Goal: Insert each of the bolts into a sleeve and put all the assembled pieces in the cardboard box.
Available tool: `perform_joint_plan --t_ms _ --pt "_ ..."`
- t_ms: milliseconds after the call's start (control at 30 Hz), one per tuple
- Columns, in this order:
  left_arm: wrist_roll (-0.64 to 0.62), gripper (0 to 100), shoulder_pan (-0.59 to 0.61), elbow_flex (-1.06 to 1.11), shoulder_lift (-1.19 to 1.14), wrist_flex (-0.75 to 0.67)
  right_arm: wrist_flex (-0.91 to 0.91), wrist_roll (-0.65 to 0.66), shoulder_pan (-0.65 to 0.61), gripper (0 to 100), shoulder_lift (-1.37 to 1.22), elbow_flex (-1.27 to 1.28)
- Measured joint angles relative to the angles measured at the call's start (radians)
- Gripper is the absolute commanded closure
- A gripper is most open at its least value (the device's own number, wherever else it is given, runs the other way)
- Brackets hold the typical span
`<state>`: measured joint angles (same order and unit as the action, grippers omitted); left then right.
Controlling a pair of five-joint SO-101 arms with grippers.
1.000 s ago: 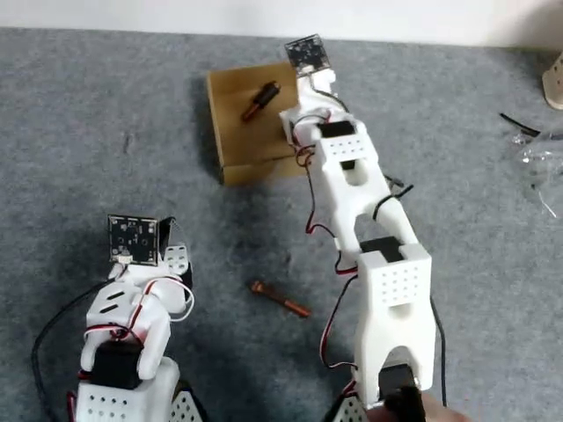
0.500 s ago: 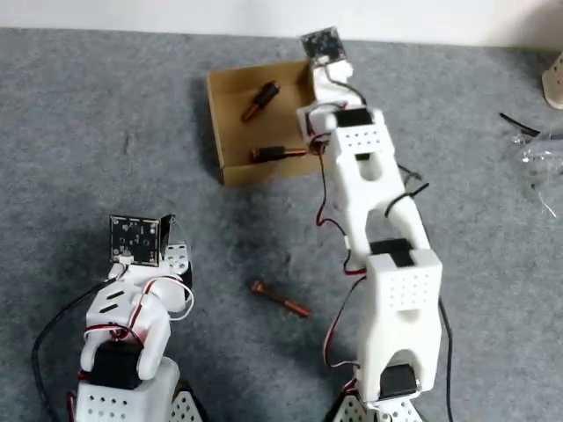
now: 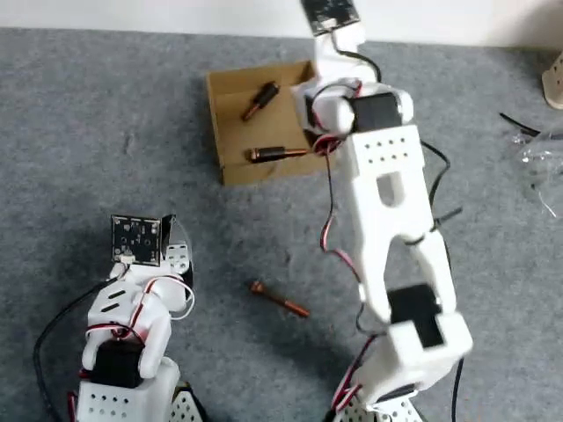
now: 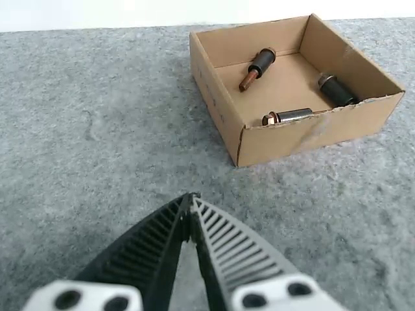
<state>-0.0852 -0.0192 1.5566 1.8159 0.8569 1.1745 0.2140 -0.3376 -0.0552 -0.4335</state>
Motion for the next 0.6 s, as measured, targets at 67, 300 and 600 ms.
perform_joint_plan --t_ms 67,300,600 --pt "0.000 99 0.000 0.000 0.000 0.000 0.048 0.000 -0.020 71.7 0.064 -0.002" --pt "0.000 99 0.000 0.000 0.000 0.000 0.227 -0.037 -0.055 71.7 0.245 -0.002" --pt "0.000 99 0.000 0.000 0.000 0.000 0.462 -0.060 -0.087 71.7 0.391 0.008"
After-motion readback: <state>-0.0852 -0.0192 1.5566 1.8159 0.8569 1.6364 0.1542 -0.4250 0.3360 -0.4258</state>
